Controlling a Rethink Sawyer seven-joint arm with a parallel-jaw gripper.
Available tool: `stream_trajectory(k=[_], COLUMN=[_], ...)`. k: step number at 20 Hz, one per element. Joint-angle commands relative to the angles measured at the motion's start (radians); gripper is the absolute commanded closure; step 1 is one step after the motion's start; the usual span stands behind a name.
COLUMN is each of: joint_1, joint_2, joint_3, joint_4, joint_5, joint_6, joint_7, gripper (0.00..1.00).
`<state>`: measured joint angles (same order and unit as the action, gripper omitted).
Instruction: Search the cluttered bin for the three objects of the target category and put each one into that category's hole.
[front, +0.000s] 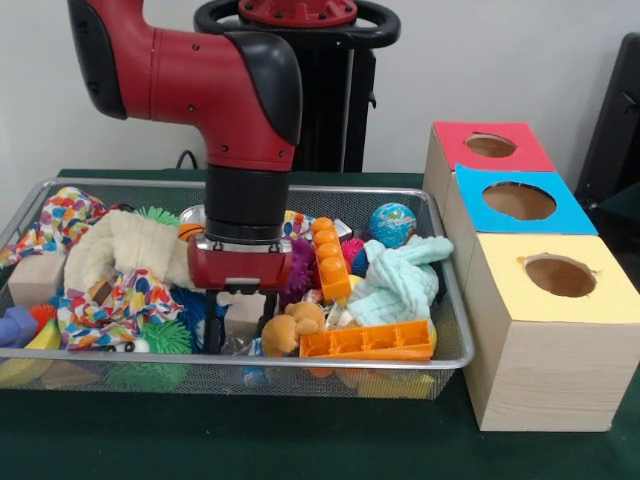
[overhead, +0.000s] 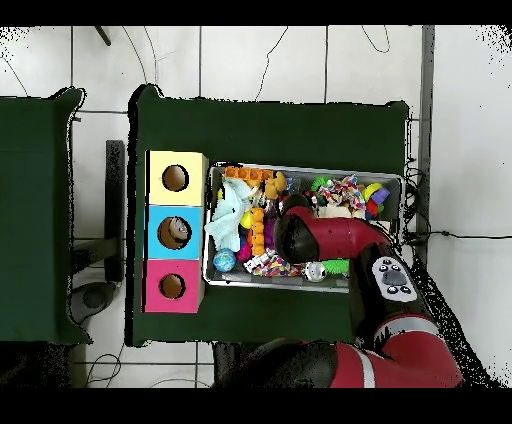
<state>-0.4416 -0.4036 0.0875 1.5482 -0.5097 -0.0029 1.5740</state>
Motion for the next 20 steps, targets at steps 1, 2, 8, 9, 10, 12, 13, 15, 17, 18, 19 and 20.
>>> stream_trajectory(k=[1, 2, 8, 9, 10, 12, 13, 15, 17, 18, 19, 20], joint_1=[-0.048, -0.052, -0.061, -0.061, -0.061, -0.057, -0.056, -0.055, -0.057, -0.057, -0.054, -0.052], joint_2=[0.082, 0.083, 0.077, 0.077, 0.077, 0.077, 0.076, 0.074, 0.071, 0.07, 0.07, 0.07], joint_3=[0.126, 0.133, 0.148, 0.148, 0.149, 0.147, 0.144, 0.142, 0.141, 0.14, 0.14, 0.137], joint_4=[-0.074, -0.074, -0.072, -0.072, -0.073, -0.078, -0.076, -0.073, -0.067, -0.066, -0.067, -0.068], joint_5=[-0.044, -0.043, -0.052, -0.052, -0.052, -0.057, -0.06, -0.069, -0.076, -0.079, -0.08, -0.08], joint_6=[0.055, 0.067, 0.093, 0.095, 0.098, 0.096, 0.09, 0.076, 0.066, 0.062, 0.061, 0.06], joint_7=[0.024, 0.019, 0.0, -0.002, -0.003, 0.001, 0.004, 0.006, 0.009, 0.01, 0.012, 0.015], gripper=[0.0, 0.0, 1.0, 1.0, 1.0, 1.0, 1.0, 1.0, 1.0, 1.0, 1.0, 1.0])
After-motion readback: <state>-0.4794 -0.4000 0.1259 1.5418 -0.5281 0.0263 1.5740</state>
